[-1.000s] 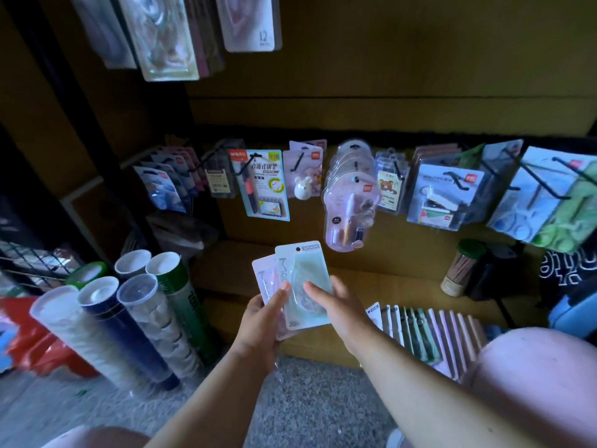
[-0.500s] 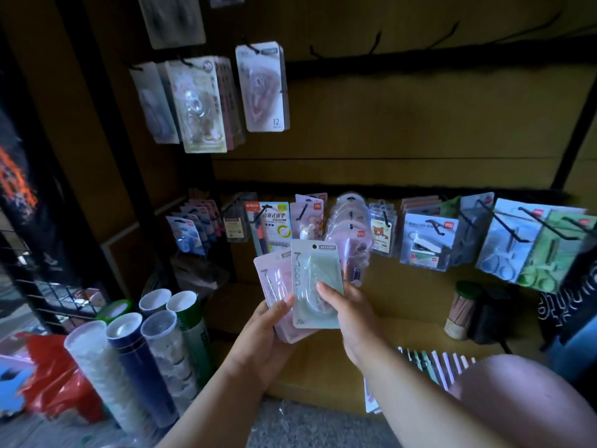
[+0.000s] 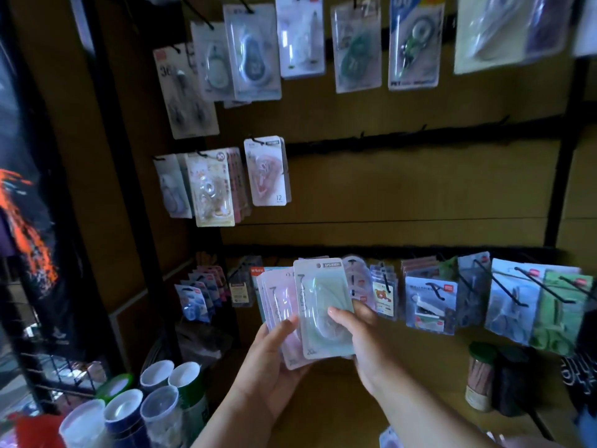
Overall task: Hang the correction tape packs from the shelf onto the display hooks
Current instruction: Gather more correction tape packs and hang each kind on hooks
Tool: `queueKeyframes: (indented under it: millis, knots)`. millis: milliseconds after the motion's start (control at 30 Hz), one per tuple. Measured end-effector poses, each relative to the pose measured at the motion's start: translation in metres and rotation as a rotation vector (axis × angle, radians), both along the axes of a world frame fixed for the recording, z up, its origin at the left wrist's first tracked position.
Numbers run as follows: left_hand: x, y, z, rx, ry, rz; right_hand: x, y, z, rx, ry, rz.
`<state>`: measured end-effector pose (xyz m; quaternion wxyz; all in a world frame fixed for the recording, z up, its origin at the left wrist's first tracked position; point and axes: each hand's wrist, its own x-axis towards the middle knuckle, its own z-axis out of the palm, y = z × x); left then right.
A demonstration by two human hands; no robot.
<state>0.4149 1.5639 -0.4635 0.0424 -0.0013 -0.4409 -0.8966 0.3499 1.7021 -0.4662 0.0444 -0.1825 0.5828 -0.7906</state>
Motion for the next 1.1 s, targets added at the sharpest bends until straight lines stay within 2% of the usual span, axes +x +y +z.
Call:
queueKeyframes:
  millis: [300,533,867,1100]
  knots:
    - [-0.015,-0.017,0.072,0.074,0.036,0.157,-0.037,0.001,0.098,-0.054,0.128,-0.059]
    - [-0.018,-0.033,0.087,0.115,0.114,0.123,-0.061,-0.016,0.159,-0.044,0.229,-0.101]
    - [-0.024,-0.032,0.084,0.136,0.074,0.079,-0.085,-0.039,0.174,0.042,0.191,-0.174]
    - [-0.027,-0.031,0.086,0.132,0.062,0.079,-0.104,-0.052,0.178,0.134,0.169,-0.318]
